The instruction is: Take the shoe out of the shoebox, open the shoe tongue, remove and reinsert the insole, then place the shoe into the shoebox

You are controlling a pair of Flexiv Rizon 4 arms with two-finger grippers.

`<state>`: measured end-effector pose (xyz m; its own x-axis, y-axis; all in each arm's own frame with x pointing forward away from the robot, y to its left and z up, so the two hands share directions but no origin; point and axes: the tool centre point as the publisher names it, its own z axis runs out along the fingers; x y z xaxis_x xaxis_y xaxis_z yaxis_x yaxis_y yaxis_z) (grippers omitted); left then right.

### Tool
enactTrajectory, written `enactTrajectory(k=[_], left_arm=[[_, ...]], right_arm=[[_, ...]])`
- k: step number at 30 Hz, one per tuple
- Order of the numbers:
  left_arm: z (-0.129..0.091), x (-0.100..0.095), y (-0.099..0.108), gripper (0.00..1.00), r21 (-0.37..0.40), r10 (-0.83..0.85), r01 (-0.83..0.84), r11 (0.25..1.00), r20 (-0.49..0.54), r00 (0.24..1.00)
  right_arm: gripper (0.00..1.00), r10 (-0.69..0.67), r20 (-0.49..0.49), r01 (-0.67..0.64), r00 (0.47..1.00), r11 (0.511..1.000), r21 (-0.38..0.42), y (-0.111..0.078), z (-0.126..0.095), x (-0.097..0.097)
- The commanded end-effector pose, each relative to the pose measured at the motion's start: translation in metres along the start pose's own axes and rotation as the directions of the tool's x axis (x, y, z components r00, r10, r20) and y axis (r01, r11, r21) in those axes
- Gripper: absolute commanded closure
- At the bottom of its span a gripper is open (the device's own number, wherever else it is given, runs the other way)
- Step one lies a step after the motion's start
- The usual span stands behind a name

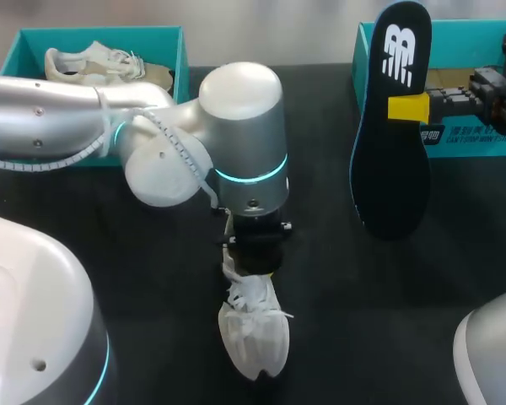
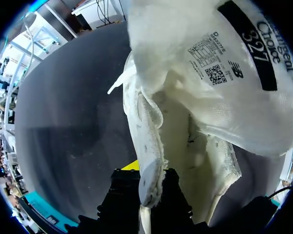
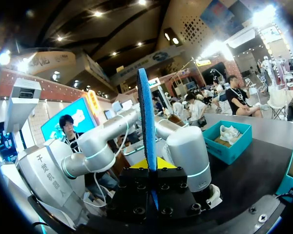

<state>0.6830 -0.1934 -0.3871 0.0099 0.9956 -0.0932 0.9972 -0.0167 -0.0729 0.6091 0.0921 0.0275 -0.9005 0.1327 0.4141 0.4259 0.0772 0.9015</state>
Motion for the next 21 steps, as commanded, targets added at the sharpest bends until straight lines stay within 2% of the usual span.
enactTrajectory(k=[1, 3, 4, 5, 7, 13, 14, 15, 17, 21], left_arm=[[0.013, -0.003, 0.003, 1.0, 0.001, 0.004, -0.004, 1.0, 0.017, 1.0], [0.016, -0.003, 0.004, 1.0, -0.009, 0.01, -0.01, 1.0, 0.012, 1.0], [0.017, -0.003, 0.005, 0.96, -0.011, 0.013, -0.013, 1.0, 0.016, 1.0], [0.018, -0.004, 0.005, 0.89, -0.019, 0.019, -0.018, 1.0, 0.017, 1.0], [0.018, -0.004, 0.005, 0.69, -0.021, 0.03, -0.03, 0.999, 0.026, 0.999], [0.012, -0.006, 0.007, 0.52, -0.025, 0.043, -0.042, 0.999, 0.066, 0.997], [0.01, -0.006, 0.006, 0.44, -0.028, 0.045, -0.043, 0.999, 0.075, 0.996], [0.007, -0.006, 0.005, 0.31, -0.032, 0.048, -0.045, 0.998, 0.088, 0.995], [0.0, -0.004, 0.003, 0.0, -0.047, 0.051, -0.046, 0.998, 0.111, 0.993], [-0.023, 0.0, 0.0, 0.0, -0.084, 0.041, -0.026, 0.996, 0.18, 0.983]], right_arm=[[1.0, 0.0, -0.003, 0.0, 1.0, 1.0, 0.004, 0.002, 0.003, -0.003], [1.0, 0.0, -0.003, 0.0, 1.0, 1.0, 0.004, 0.002, 0.003, -0.003], [1.0, 0.0, -0.003, 0.0, 1.0, 1.0, 0.004, 0.002, 0.003, -0.003], [1.0, 0.0, -0.003, 0.0, 1.0, 1.0, 0.004, 0.002, 0.003, -0.003], [1.0, 0.0, -0.003, 0.0, 1.0, 1.0, 0.004, 0.002, 0.003, -0.003], [1.0, 0.0, -0.003, 0.0, 1.0, 1.0, 0.004, 0.002, 0.003, -0.003], [1.0, 0.0, -0.003, 0.0, 1.0, 1.0, 0.004, 0.002, 0.003, -0.003], [1.0, 0.0, -0.003, 0.0, 1.0, 1.0, 0.004, 0.002, 0.003, -0.003], [1.0, 0.0, -0.003, 0.0, 1.0, 1.0, 0.004, 0.002, 0.003, -0.003], [1.0, 0.0, -0.003, 0.0, 1.0, 1.0, 0.004, 0.002, 0.003, -0.003]])
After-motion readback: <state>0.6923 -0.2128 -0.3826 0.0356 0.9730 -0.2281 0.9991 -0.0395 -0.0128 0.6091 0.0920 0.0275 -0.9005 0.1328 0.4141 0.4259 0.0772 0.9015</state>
